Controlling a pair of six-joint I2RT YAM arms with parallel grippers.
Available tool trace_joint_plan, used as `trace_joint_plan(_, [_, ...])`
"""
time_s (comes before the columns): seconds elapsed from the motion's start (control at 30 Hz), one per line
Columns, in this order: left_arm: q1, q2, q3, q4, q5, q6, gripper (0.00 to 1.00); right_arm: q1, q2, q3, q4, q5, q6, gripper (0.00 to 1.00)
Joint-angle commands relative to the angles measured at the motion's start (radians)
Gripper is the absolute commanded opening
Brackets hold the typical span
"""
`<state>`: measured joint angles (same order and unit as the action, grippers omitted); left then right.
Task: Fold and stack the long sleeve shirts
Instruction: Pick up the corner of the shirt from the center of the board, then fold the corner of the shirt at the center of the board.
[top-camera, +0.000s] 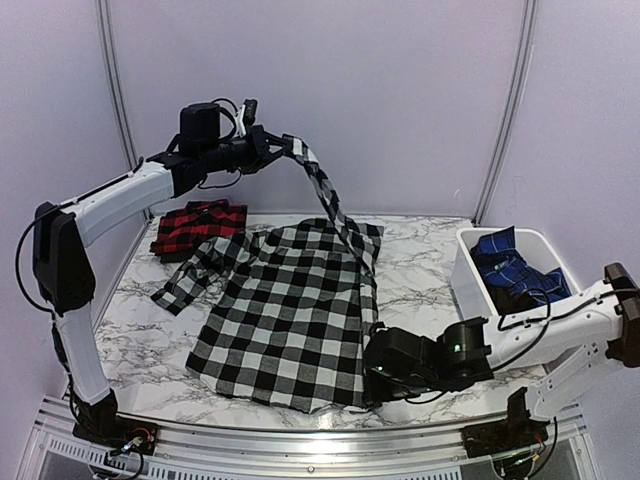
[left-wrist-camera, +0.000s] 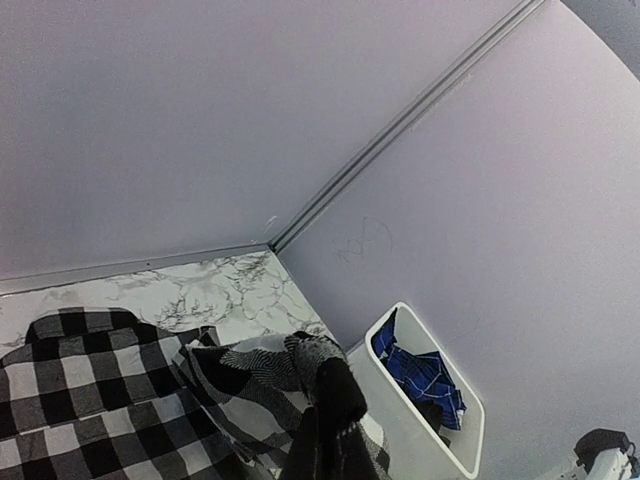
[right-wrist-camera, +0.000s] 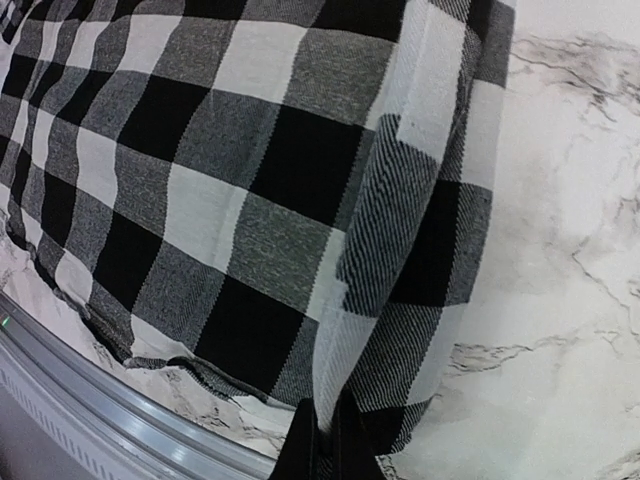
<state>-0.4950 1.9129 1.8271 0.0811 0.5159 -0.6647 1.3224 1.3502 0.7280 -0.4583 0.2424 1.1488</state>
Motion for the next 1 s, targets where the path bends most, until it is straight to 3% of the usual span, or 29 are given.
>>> trace_joint_plan(0.0, [0.057,-0.072,-0.06,0.01,0.018,0.022,0.0,0.011,0.091,0.124,0.032,0.012,-0.072,0.0])
trace_joint_plan(0.47, [0.18,-0.105,-0.156,-0.007,0.059,0.043,0.0,-0.046,0.377,0.321,0.219,-0.151,-0.234,0.0])
trace_joint_plan(0.97, [0.21,-0.168,-0.159,-0.024,0.075,0.065,0.0,-0.014,0.352,0.323,0.211,-0.18,-0.242,0.0])
